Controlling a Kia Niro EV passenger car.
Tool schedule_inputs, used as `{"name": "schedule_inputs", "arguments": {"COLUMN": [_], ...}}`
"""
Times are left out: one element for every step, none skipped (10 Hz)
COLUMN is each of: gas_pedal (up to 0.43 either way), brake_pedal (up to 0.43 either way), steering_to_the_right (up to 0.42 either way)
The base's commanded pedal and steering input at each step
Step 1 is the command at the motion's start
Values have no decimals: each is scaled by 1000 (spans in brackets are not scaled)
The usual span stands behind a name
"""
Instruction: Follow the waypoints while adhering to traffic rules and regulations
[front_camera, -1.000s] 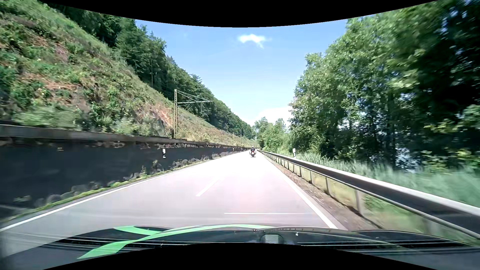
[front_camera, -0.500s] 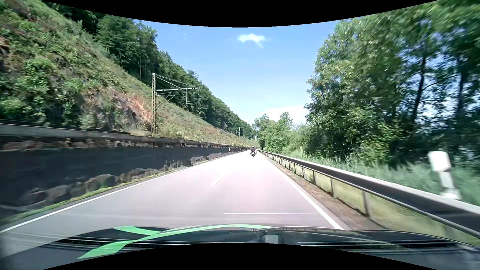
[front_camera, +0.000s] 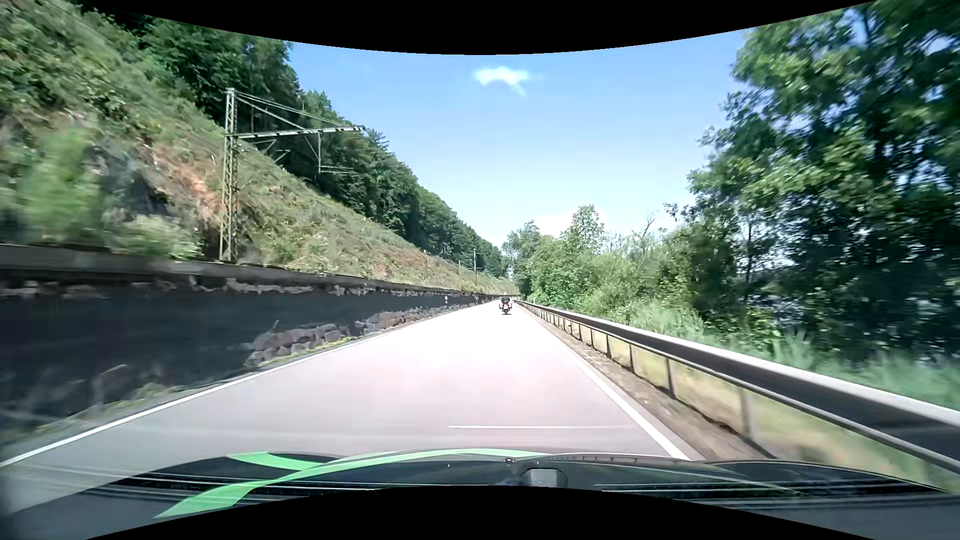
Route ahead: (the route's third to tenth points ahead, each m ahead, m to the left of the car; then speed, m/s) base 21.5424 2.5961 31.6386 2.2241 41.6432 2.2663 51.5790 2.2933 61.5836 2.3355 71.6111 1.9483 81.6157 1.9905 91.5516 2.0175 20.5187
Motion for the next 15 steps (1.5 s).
{"name": "schedule_inputs", "arguments": {"gas_pedal": [209,209,220,228,228,240,248,248,260,260,268,280,280,280,287], "brake_pedal": [0,0,0,0,0,0,0,0,0,0,0,0,0,0,0], "steering_to_the_right": [-1,-1,-1,-1,-1,-1,-1,-1,-1,-1,-1,-2,-3,-3,-3]}}
